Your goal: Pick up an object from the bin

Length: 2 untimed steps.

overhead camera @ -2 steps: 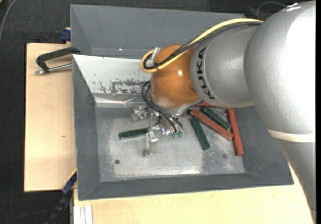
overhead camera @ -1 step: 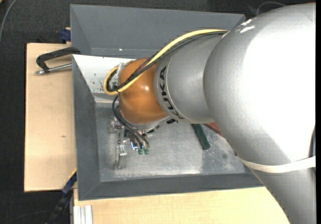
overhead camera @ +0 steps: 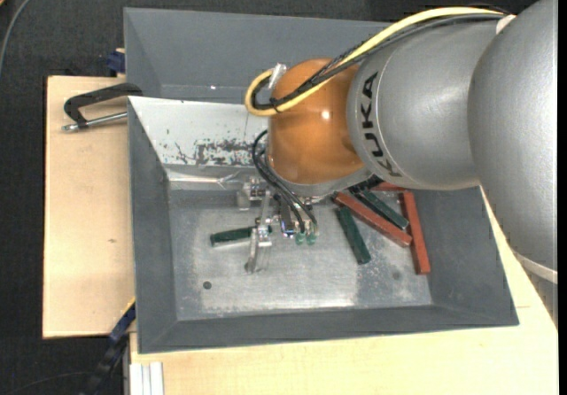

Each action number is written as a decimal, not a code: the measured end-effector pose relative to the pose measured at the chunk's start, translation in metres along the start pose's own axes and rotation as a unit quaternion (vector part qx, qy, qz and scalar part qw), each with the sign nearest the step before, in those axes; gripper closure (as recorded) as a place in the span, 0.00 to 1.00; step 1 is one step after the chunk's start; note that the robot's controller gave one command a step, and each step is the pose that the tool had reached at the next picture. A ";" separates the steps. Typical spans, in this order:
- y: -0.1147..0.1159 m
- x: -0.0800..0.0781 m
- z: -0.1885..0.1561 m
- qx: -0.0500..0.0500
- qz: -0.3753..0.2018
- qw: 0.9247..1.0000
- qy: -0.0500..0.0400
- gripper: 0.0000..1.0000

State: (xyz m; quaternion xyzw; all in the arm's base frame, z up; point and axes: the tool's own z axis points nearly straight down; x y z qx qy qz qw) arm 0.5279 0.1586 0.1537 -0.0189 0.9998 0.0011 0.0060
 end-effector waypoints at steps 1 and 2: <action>0.019 -0.031 0.084 -0.002 -0.280 0.960 0.004 0.00; 0.019 -0.032 0.083 -0.002 -0.280 0.960 0.003 1.00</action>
Offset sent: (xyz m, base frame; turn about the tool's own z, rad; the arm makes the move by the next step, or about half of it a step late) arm 0.0310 0.0194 -0.0837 -0.5688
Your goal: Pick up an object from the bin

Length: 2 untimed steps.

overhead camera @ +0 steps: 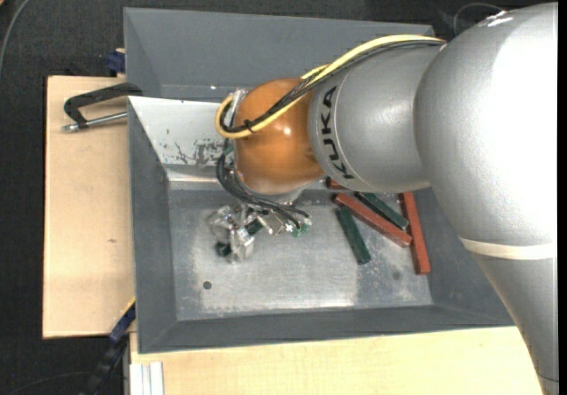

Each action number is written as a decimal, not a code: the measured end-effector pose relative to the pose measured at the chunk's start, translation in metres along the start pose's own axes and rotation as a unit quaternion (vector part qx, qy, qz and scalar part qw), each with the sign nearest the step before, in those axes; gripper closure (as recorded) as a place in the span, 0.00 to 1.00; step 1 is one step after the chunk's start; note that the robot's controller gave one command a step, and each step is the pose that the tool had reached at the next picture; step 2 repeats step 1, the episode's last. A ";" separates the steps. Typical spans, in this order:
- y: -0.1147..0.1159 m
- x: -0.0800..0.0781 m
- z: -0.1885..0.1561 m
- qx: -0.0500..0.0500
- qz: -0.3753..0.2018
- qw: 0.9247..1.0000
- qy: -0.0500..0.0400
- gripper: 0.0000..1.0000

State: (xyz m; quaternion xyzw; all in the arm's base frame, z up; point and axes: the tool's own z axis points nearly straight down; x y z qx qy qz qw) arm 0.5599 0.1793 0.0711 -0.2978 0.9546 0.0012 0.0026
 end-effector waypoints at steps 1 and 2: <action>0.014 -0.012 -0.173 0.001 -0.025 1.000 -0.004 1.00; 0.014 -0.012 -0.173 0.001 -0.025 1.000 -0.004 1.00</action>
Offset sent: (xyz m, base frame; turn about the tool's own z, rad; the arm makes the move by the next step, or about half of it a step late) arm -0.0015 0.0157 0.1685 -0.0501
